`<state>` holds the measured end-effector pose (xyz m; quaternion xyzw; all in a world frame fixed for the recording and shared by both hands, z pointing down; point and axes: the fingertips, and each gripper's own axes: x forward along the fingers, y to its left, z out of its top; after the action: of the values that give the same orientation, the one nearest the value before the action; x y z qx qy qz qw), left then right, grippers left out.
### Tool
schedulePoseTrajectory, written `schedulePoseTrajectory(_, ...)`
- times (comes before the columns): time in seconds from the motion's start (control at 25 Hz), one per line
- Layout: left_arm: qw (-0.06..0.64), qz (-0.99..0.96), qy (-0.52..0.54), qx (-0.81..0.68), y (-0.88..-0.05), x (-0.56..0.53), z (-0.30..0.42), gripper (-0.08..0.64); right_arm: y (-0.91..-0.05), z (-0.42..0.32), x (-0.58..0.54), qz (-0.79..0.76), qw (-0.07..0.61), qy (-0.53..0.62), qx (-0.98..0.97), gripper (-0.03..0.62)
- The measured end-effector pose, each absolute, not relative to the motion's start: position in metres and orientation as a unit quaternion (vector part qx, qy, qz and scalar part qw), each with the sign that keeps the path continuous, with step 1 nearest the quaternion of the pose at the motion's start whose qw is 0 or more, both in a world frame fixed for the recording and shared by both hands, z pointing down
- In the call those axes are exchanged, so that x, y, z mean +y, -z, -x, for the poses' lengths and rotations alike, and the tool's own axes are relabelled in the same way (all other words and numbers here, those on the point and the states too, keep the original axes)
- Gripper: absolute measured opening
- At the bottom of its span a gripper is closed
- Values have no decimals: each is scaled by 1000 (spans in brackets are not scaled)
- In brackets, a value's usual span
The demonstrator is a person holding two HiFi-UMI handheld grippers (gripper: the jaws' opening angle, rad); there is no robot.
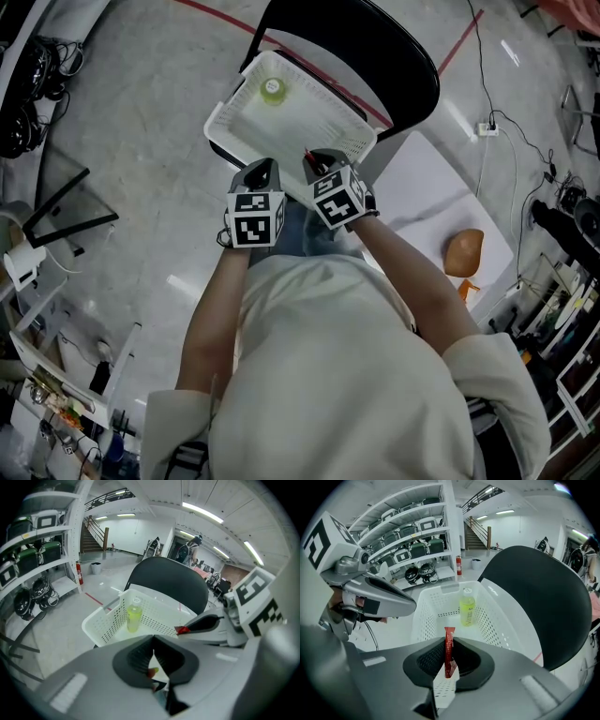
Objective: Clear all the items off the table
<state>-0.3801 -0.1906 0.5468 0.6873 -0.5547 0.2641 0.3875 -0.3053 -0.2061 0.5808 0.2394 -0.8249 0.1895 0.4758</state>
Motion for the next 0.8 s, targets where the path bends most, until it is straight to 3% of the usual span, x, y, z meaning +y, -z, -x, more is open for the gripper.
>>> schedulePoseTrajectory(0.04, 388, -687, -265, -554, -547, -191, 381, 9, -581, 307, -206, -237, 471, -196, -827, 40)
schedulePoseTrajectory(0.08, 388, -688, -266, -553, -547, -191, 381, 9, -582, 309, -204, -233, 466, -206, -828, 105)
schedulePoseTrajectory(0.12, 388, -688, -267, -553, -547, -191, 382, 9, -584, 311, -203, -228, 463, -218, -828, 209)
schedulePoseTrajectory(0.16, 388, -688, -268, -552, -548, -191, 382, 9, -585, 312, -201, -224, 461, -226, -828, 253)
schedulePoseTrajectory(0.72, 381, -698, -273, -541, -544, -199, 377, 9, -582, 310, -203, -222, 466, -220, -828, 232)
schedulePoseTrajectory(0.8, 379, -699, -274, -540, -543, -199, 375, 9, -580, 306, -204, -228, 469, -214, -826, 174)
